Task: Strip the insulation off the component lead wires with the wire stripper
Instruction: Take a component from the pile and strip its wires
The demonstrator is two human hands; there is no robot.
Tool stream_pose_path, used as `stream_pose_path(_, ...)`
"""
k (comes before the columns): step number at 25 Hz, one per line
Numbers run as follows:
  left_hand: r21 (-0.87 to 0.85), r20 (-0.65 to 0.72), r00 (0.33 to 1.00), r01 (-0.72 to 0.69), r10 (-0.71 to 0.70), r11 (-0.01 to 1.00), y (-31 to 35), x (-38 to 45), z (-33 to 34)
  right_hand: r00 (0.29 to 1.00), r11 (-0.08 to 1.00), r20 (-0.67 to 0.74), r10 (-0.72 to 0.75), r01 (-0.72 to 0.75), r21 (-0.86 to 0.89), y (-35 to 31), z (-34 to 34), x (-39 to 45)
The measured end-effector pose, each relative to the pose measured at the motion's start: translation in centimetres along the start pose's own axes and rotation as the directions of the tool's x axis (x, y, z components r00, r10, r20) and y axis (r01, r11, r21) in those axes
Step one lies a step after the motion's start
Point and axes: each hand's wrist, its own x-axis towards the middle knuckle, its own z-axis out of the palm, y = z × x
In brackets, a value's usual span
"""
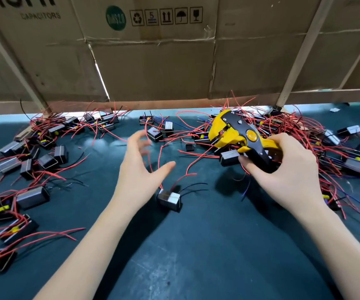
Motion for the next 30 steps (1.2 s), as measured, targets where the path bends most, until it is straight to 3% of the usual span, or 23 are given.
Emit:
stream_pose_path(1,0.176,-0.060,0.989,-0.126,0.139,0.976,0.0,-0.1,-0.2,1.000,1.000,0.000,0.003,-0.003,0.012,0.0,-0.1,0.0)
stream_pose_path(2,0.277,-0.034,0.958,-0.263,0.283,0.924,0.1,-0.3,-0.4,1.000,1.000,0.002,0.004,-0.004,0.011,-0.1,-0.1,-0.1)
stream_pose_path(3,0.285,0.049,0.927,-0.370,0.373,0.884,0.1,-0.3,-0.4,1.000,1.000,0.007,0.004,-0.004,0.003,0.0,-0.1,-0.2)
stream_pose_path(5,0.194,0.266,0.891,-0.424,0.369,0.885,0.4,-0.7,0.1,1.000,1.000,0.013,0.000,0.000,-0.020,0.0,0.0,-0.2)
stream_pose_path(7,0.216,0.383,0.871,-0.409,0.309,0.886,0.5,-1.3,0.9,1.000,0.999,0.017,-0.011,0.012,-0.047,0.1,0.0,-0.1)
stream_pose_path(13,0.311,0.306,0.944,-0.219,0.121,0.925,0.5,-1.6,1.8,0.997,0.958,0.028,-0.076,0.081,-0.277,0.7,0.5,-0.2)
stream_pose_path(17,0.165,0.393,0.920,-0.057,-0.012,0.985,0.8,-1.4,1.2,0.991,0.910,0.055,-0.122,0.133,-0.393,1.1,0.8,-0.3)
stream_pose_path(20,0.165,0.439,0.898,-0.069,-0.011,0.984,0.8,-1.2,0.9,0.988,0.899,0.074,-0.132,0.151,-0.412,1.3,1.0,-0.3)
stream_pose_path(30,-0.011,0.309,0.950,-0.042,0.043,0.999,1.7,-2.0,2.1,0.980,0.861,0.119,-0.161,0.198,-0.469,1.0,1.7,-0.9)
